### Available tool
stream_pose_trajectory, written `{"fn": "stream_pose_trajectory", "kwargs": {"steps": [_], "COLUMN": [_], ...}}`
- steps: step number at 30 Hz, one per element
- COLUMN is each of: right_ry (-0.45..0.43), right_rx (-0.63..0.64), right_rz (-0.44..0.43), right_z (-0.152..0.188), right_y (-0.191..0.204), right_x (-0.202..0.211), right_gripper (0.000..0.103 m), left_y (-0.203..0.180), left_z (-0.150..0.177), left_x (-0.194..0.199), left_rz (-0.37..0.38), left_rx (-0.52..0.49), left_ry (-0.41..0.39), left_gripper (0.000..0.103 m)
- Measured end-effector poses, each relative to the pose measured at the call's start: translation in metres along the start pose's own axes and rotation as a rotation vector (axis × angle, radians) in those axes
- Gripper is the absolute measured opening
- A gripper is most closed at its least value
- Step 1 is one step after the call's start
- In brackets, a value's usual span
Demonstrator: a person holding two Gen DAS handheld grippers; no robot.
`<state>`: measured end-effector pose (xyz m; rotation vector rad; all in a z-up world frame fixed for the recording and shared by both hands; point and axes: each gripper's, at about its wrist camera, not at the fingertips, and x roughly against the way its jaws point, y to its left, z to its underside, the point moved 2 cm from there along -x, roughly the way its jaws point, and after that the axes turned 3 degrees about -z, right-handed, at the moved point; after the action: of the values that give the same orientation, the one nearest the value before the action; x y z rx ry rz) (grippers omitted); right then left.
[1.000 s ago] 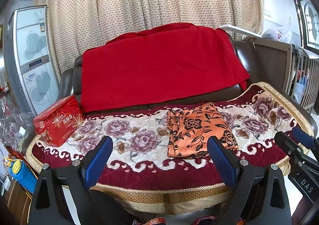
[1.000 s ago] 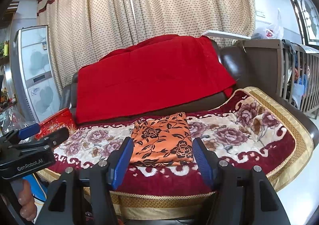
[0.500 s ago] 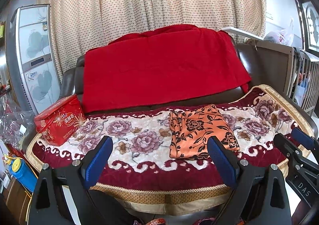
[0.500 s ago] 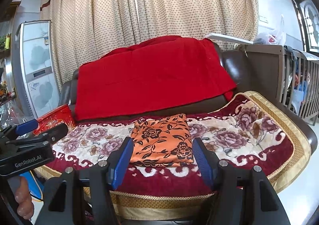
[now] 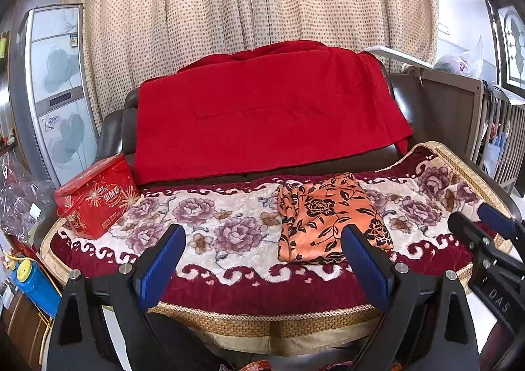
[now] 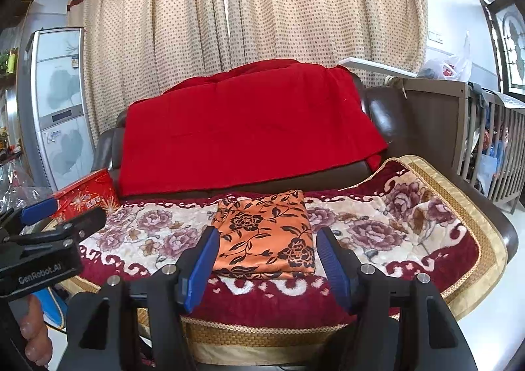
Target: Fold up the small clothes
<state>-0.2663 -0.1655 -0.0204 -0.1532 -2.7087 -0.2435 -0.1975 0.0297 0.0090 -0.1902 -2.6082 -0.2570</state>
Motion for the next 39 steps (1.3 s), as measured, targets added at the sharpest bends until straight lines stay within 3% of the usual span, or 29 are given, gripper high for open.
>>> {"fn": "stream_pose_trajectory", "kwargs": {"steps": [18,29,39], "right_ry": [0.008,0.032,0.062], "right_rx": [-0.002,-0.022,-0.031], "right_rz": [0.04,0.068,0.047], "right_z": [-0.005,-0.014,-0.013], "right_y": [-0.01,-0.026,-0.034], "right_x": [-0.014,-0.044,-0.073], "right_gripper": [0.065,0.065,0.065], "left_y": [-0.015,-0.032,-0.043], "left_z": [-0.009,-0.019,-0.018], "left_x": [-0.013,-0.043,-0.065], "left_rz": [0.022,-0.007,-0.003], "left_rx": [0.004,0.072,0.042], "left_ry": [0.024,0.075,0.09], "left_gripper": [0.096,0.096,0.096]}}
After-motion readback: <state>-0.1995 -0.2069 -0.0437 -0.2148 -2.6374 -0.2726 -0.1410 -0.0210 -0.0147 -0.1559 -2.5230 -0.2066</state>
